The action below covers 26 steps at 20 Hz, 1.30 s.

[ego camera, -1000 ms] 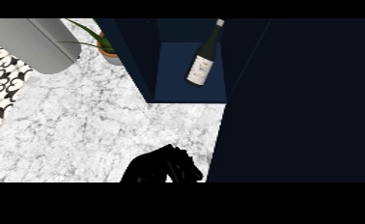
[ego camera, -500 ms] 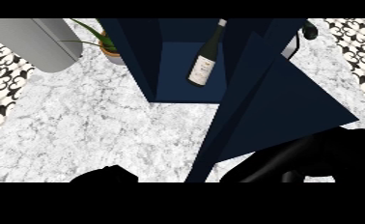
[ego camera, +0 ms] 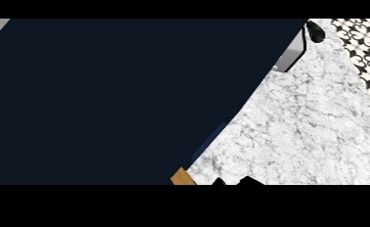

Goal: Pick up the wine, place it into the cabinet and close the cabinet

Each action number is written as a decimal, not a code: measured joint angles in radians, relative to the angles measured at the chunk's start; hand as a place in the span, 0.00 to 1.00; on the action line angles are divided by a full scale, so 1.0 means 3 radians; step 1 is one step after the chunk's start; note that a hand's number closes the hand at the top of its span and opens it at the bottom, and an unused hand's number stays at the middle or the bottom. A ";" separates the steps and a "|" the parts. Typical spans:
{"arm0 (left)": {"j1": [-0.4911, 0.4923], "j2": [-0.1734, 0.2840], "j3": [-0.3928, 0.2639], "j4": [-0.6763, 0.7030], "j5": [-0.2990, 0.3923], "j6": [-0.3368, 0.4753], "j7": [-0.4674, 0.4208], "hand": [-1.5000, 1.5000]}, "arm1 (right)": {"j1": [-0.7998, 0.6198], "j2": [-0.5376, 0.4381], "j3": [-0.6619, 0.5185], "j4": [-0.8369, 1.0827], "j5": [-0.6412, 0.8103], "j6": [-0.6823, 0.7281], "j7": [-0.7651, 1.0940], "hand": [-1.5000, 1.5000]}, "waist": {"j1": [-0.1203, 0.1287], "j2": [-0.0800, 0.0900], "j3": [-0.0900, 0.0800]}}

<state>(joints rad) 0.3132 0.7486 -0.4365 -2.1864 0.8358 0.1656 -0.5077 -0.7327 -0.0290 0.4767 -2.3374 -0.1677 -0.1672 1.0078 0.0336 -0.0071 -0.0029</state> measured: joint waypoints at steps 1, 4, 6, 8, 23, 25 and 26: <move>0.0064 0.0054 0.0114 0.0019 0.0068 -0.0102 -0.0034 1.00 | -0.0106 0.0020 0.0074 0.0074 0.0046 -0.0037 -0.0003 1.00 | -0.0001 -0.0002 -0.0001; 0.0279 0.0241 0.0435 0.0067 0.0258 -0.0459 -0.0119 1.00 | -0.0324 0.0059 0.0308 0.0386 0.0161 -0.0213 -0.0141 1.00 | 0.0021 -0.0002 -0.0002; 0.0346 0.0313 0.0591 0.0152 0.0362 -0.0662 -0.0139 1.00 | -0.0565 0.0071 0.0366 0.0673 0.0184 -0.0355 -0.0245 1.00 | 0.0027 0.0002 -0.0002; 0.0368 0.0398 0.0772 0.0214 0.0512 -0.0838 -0.0118 1.00 | -0.0764 0.0080 0.0442 0.0968 0.0252 -0.0500 -0.0379 1.00 | 0.0033 0.0006 -0.0002; 0.0566 0.0647 0.1519 0.0543 0.1045 -0.1690 0.0034 1.00 | -0.1831 0.0097 -0.0016 0.3481 -0.0130 -0.0808 -0.1625 1.00 | 0.0096 0.0051 0.0002; 0.0552 0.0660 0.1570 0.0542 0.1093 -0.1677 0.0090 1.00 | -0.1942 0.0097 -0.0111 0.3787 -0.0181 -0.0773 -0.1779 1.00 | 0.0090 0.0049 0.0002; 0.0572 0.0669 0.1616 0.0554 0.1101 -0.1720 0.0097 1.00 | -0.1952 0.0098 -0.0140 0.3897 -0.0186 -0.0733 -0.1883 1.00 | 0.0093 0.0032 0.0000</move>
<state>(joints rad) 0.4849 0.9494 0.0482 -2.0203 1.1662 -0.3503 -0.4785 -1.3182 0.0005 0.4348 -1.1684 -0.2234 -0.3871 0.4430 0.0616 0.0025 -0.0029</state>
